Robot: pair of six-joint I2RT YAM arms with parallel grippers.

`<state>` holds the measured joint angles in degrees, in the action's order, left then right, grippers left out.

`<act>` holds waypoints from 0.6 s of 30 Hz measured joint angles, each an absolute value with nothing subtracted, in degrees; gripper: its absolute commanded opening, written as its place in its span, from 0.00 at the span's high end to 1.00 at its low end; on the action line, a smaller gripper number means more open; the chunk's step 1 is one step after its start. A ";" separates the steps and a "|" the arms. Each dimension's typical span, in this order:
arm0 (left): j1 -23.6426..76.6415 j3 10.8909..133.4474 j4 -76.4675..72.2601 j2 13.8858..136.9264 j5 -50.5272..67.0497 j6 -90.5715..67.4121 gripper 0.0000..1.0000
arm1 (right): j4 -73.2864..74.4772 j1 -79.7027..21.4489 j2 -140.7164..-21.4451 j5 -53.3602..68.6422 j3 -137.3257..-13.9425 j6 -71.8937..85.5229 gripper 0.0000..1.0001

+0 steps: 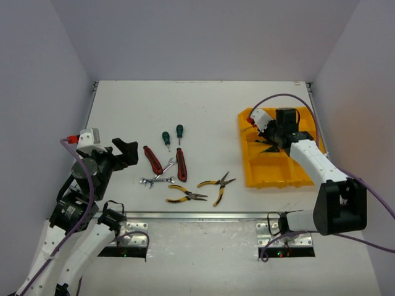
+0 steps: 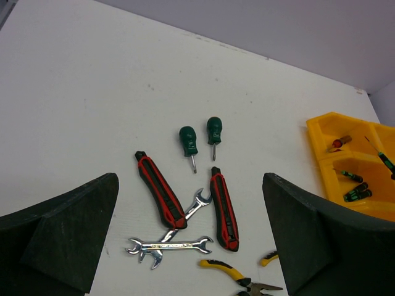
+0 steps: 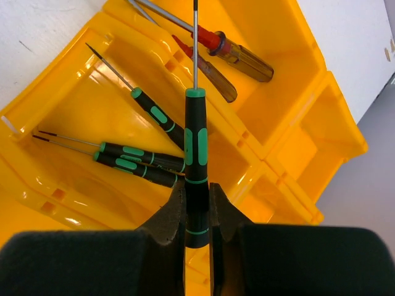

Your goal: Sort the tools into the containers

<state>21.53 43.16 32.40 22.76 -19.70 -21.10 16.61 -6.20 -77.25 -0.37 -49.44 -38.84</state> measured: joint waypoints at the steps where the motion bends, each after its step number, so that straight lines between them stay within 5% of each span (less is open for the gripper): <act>1: 21.62 43.16 32.40 22.76 -19.67 -21.10 0.00 | 16.62 -6.13 -77.53 -0.07 -49.37 -39.54 0.91; 6: 22.06 43.16 32.40 22.76 -19.51 -21.08 0.00 | 17.20 -5.98 -79.90 -1.15 -49.34 -40.75 0.65; 10: 22.17 43.16 32.38 22.77 -19.22 -21.09 0.00 | 18.09 -5.47 -80.20 -2.06 -49.32 -40.86 0.54; 11: 22.17 43.16 32.38 22.78 -19.20 -21.10 0.00 | 18.09 -5.37 -80.20 -2.27 -49.32 -40.86 0.19; 12: 22.19 43.16 32.38 22.84 -19.17 -21.10 0.00 | 18.23 -5.37 -80.20 -2.46 -49.32 -40.82 0.01; 18: 22.22 43.16 32.38 22.90 -19.03 -21.10 0.00 | 20.20 -5.37 -79.70 -0.45 -49.87 -38.32 0.01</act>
